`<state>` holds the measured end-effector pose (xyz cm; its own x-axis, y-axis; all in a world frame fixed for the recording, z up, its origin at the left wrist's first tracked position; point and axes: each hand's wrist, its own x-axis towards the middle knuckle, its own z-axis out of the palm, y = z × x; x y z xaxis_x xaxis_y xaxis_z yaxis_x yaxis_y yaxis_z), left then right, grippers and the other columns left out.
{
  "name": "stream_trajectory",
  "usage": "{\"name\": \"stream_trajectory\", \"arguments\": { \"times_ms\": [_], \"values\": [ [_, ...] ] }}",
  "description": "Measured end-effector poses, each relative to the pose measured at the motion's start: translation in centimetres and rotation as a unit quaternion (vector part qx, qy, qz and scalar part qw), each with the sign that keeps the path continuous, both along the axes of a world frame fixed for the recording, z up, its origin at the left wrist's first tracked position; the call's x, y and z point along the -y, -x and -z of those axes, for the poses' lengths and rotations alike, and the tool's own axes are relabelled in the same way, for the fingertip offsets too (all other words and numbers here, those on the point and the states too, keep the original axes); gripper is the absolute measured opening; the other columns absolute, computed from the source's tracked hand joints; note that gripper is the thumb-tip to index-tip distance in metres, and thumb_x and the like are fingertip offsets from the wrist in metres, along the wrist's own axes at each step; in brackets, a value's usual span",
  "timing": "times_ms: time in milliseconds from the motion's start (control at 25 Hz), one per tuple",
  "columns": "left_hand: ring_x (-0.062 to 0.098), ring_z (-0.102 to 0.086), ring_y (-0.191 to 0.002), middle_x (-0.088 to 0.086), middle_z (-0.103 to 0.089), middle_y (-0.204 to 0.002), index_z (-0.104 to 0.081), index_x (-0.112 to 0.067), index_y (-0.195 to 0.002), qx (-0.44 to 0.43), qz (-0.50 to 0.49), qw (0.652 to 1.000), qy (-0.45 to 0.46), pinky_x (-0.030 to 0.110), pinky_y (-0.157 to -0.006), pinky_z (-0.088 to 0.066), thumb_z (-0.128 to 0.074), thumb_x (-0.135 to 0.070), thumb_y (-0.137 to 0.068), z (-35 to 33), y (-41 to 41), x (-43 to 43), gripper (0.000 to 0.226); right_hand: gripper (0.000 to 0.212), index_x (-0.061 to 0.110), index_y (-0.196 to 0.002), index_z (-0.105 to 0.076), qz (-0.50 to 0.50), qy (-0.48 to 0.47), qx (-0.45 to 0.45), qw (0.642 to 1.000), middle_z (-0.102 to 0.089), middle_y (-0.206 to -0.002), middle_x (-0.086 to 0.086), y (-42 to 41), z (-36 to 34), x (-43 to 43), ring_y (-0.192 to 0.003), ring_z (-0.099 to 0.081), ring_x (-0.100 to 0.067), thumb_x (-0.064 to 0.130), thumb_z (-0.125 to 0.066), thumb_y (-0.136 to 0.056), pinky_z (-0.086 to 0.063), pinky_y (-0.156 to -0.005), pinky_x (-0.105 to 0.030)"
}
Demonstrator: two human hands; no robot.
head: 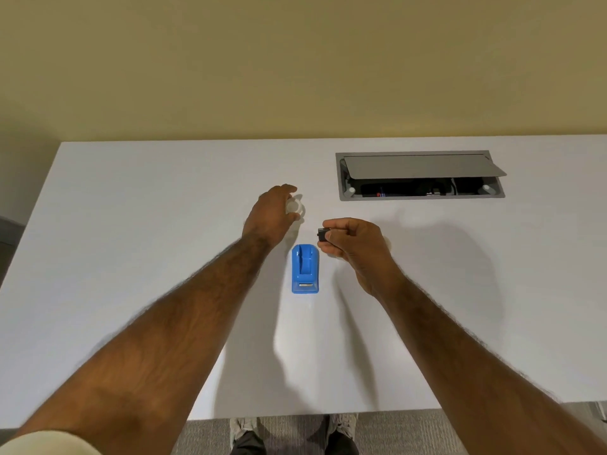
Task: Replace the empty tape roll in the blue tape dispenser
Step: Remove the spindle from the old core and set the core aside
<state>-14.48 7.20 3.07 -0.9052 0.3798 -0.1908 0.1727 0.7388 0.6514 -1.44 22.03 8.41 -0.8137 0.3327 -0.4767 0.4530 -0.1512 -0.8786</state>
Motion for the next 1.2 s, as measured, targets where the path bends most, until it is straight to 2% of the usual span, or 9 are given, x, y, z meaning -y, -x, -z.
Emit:
{"name": "stream_trajectory", "arguments": {
  "times_ms": [240, 480, 600, 680, 800, 840, 960, 1080, 1200],
  "values": [
    [0.027, -0.053, -0.130, 0.005, -0.057, -0.145, -0.048, -0.021, -0.147, -0.011, 0.045, 0.998, 0.046, 0.034, -0.107, -0.041, -0.073, -0.024, -0.092, 1.7, 0.6, -1.3, 0.060, 0.019, 0.003, -0.105, -0.068, 0.009, -0.003, 0.005, 1.000, -0.073, -0.090, -0.014, -0.2, 0.4, -0.6, -0.070, -0.073, -0.015, 0.001, -0.060, -0.088, -0.061, -0.073, -0.025],
    [0.028, -0.053, -0.132, 0.007, -0.056, -0.147, -0.049, -0.018, -0.146, 0.013, 0.018, 0.999, 0.044, 0.038, -0.110, -0.042, -0.077, -0.025, -0.089, 2.7, 0.9, -1.5, 0.064, 0.019, 0.002, -0.106, -0.068, -0.006, -0.001, 0.008, 1.000, -0.073, -0.086, -0.007, -0.2, 0.6, -0.8, -0.074, -0.073, -0.017, 0.002, -0.061, -0.088, -0.061, -0.075, -0.027],
    [0.026, -0.058, -0.126, 0.007, -0.057, -0.143, -0.055, -0.016, -0.140, 0.034, -0.029, 0.999, -0.018, 0.037, -0.108, -0.047, -0.073, -0.025, -0.092, 2.0, 0.2, -0.5, 0.052, 0.019, 0.004, -0.107, -0.068, -0.007, -0.003, 0.013, 1.000, -0.073, -0.090, -0.008, 0.0, 0.6, -0.7, -0.080, -0.074, -0.020, 0.004, -0.062, -0.089, -0.061, -0.078, -0.031],
    [0.022, -0.066, -0.113, 0.006, -0.065, -0.131, -0.064, -0.014, -0.130, -0.005, -0.070, 0.995, -0.065, 0.025, -0.096, -0.048, -0.066, -0.022, -0.097, 1.0, -1.1, 0.7, 0.034, 0.019, 0.007, -0.106, -0.068, -0.004, 0.000, 0.017, 1.000, -0.073, -0.093, -0.009, 0.0, 0.6, -0.6, -0.082, -0.074, -0.022, 0.005, -0.062, -0.089, -0.061, -0.080, -0.033],
    [-0.003, -0.069, -0.086, -0.005, -0.075, -0.106, -0.074, -0.016, -0.115, 0.019, -0.099, 0.981, -0.167, 0.008, -0.079, -0.046, -0.067, -0.019, -0.097, -1.4, -4.4, 2.1, 0.019, 0.018, 0.009, -0.104, -0.069, -0.013, -0.008, 0.012, 1.000, -0.074, -0.092, -0.007, 0.1, 0.5, -0.2, -0.083, -0.073, -0.022, 0.008, -0.063, -0.088, -0.061, -0.079, -0.036],
    [-0.004, -0.070, -0.083, -0.007, -0.076, -0.102, -0.076, -0.016, -0.113, 0.053, -0.090, 0.975, -0.196, 0.008, -0.079, -0.048, -0.069, -0.018, -0.096, -2.0, -5.6, 2.5, 0.018, 0.018, 0.010, -0.104, -0.069, -0.020, -0.020, 0.009, 1.000, -0.074, -0.093, -0.007, 0.1, 0.4, 0.1, -0.084, -0.073, -0.022, 0.010, -0.064, -0.087, -0.062, -0.079, -0.036],
    [0.007, -0.075, -0.096, -0.007, -0.079, -0.106, -0.077, -0.018, -0.117, 0.123, -0.068, 0.960, -0.240, 0.017, -0.085, -0.054, -0.074, -0.014, -0.092, -2.9, -8.7, 3.1, 0.025, 0.018, 0.013, -0.104, -0.069, -0.031, -0.042, -0.002, 0.999, -0.074, -0.094, -0.007, 0.1, 0.0, 0.9, -0.084, -0.073, -0.021, 0.018, -0.067, -0.086, -0.062, -0.078, -0.037],
    [0.008, -0.074, -0.100, -0.005, -0.079, -0.109, -0.073, -0.019, -0.124, 0.119, -0.105, 0.952, -0.262, 0.016, -0.086, -0.056, -0.075, -0.013, -0.090, -3.2, -10.4, 3.3, 0.034, 0.020, 0.011, -0.105, -0.068, -0.042, -0.034, -0.010, 0.999, -0.074, -0.095, -0.010, -0.1, -0.5, 1.7, -0.084, -0.073, -0.022, 0.020, -0.069, -0.086, -0.062, -0.078, -0.036],
    [0.017, -0.077, -0.096, 0.000, -0.078, -0.108, -0.072, -0.021, -0.126, 0.129, -0.147, 0.936, -0.294, 0.028, -0.088, -0.061, -0.073, -0.019, -0.094, -3.7, -11.0, 3.3, 0.032, 0.021, 0.009, -0.107, -0.067, -0.063, -0.034, -0.023, 0.997, -0.074, -0.095, -0.011, -0.6, -0.8, 2.5, -0.083, -0.074, -0.021, 0.019, -0.068, -0.088, -0.061, -0.077, -0.032]
  ]
}}
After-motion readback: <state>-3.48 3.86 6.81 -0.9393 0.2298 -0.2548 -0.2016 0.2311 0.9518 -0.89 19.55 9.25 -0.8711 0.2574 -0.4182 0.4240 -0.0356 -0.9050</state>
